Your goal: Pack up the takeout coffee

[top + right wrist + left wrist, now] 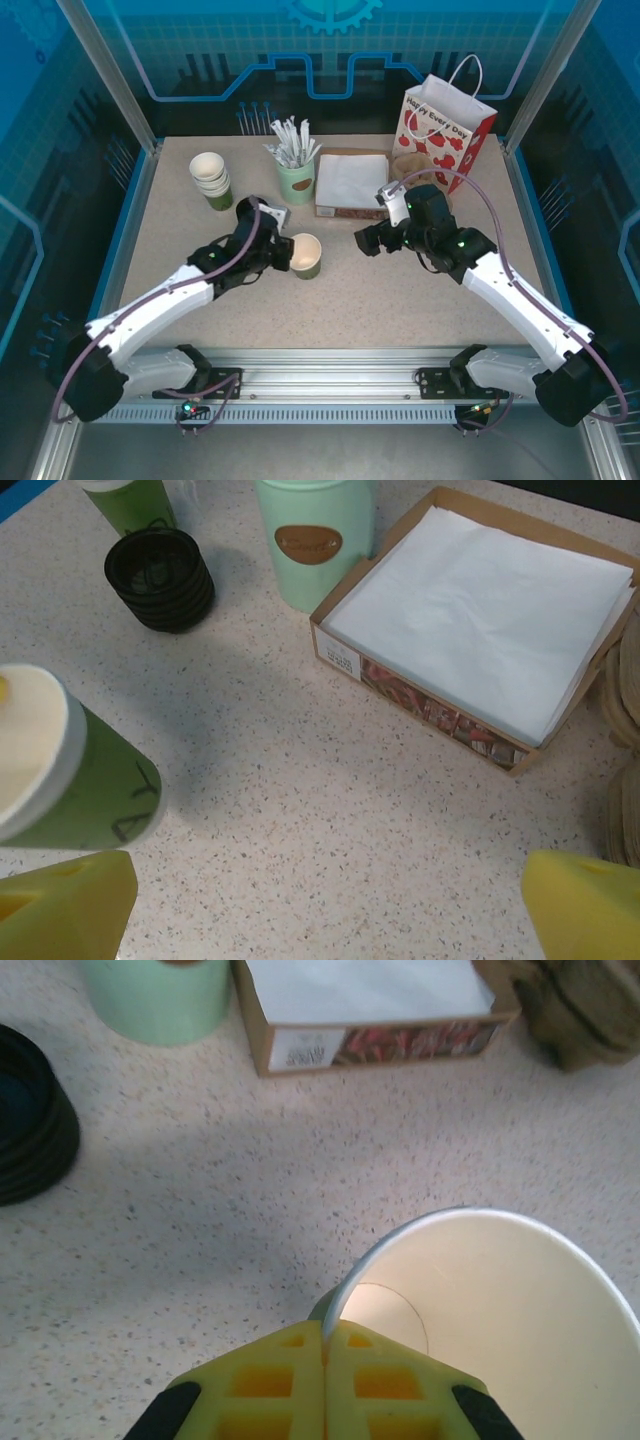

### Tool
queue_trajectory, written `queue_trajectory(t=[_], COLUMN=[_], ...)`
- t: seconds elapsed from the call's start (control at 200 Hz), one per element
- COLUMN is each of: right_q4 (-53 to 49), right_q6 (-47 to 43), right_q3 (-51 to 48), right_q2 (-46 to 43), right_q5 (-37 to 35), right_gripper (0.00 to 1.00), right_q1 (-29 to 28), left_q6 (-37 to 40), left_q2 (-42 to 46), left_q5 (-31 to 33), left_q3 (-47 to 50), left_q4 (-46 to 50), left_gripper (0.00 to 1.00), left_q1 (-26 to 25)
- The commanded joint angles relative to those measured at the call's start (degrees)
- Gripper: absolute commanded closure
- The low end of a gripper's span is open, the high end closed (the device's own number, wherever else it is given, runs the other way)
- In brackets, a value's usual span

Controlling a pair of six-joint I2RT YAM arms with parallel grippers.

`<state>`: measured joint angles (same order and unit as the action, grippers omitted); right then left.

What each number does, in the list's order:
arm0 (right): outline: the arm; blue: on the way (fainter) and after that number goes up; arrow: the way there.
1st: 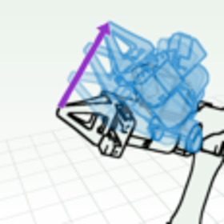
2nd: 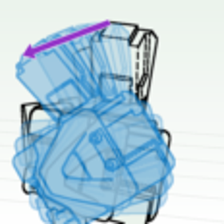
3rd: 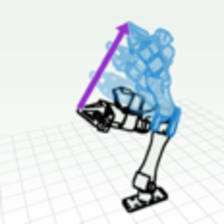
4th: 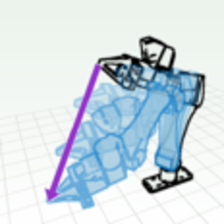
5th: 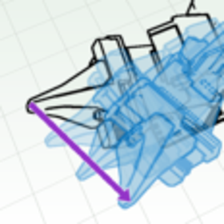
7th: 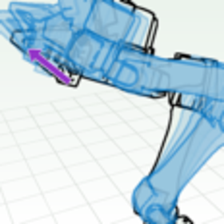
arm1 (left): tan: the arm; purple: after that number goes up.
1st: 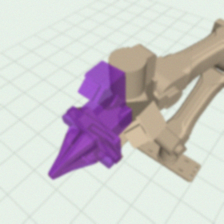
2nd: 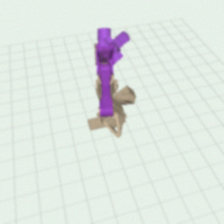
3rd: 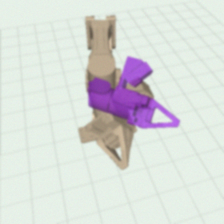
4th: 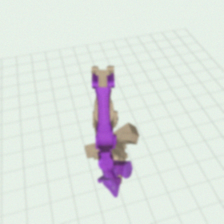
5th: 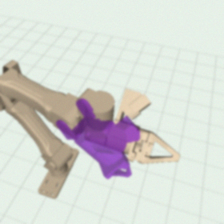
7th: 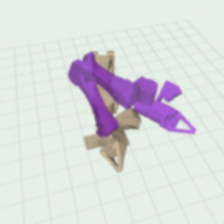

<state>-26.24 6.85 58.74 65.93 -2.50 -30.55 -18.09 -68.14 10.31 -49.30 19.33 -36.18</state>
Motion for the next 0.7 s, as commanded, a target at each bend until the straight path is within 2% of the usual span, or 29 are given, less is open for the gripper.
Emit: queue_trajectory(t=[0.0,0.3,0.455,0.56,0.695], right_q4=[-0.6,0.0,0.3,-0.2,0.2], right_q6=[0.5,0.7,1.0,1.0,1.4], right_q3=[-1.0,-2.4,-2.5,-2.3,-1.9], right_q2=[-0.9,-0.7,-0.7,-1.1,-2.6], right_q5=[-0.5,0.0,0.5,0.7,2.5], right_gripper=[0.0,0.0,0.0,0.0,0.0], right_q1=[0.9,1.0,1.0,1.0,0.6], left_q6=[-0.8,-2.6,-1.7,-0.6,-0.8], left_q2=[-4.0,-11.5,-12.6,-11.1,-2.5], left_q5=[1.8,0.2,0.3,1.7,2.1], left_q3=[1.3,1.9,0.8,-0.5,-0.3], left_q4=[-7.8,-10.7,-9.6,-6.6,-5.2], left_gripper=[0.91,0.85,0.77,0.65,0.47], left_q1=[-1.4,-2.0,-2.0,-1.6,1.9])
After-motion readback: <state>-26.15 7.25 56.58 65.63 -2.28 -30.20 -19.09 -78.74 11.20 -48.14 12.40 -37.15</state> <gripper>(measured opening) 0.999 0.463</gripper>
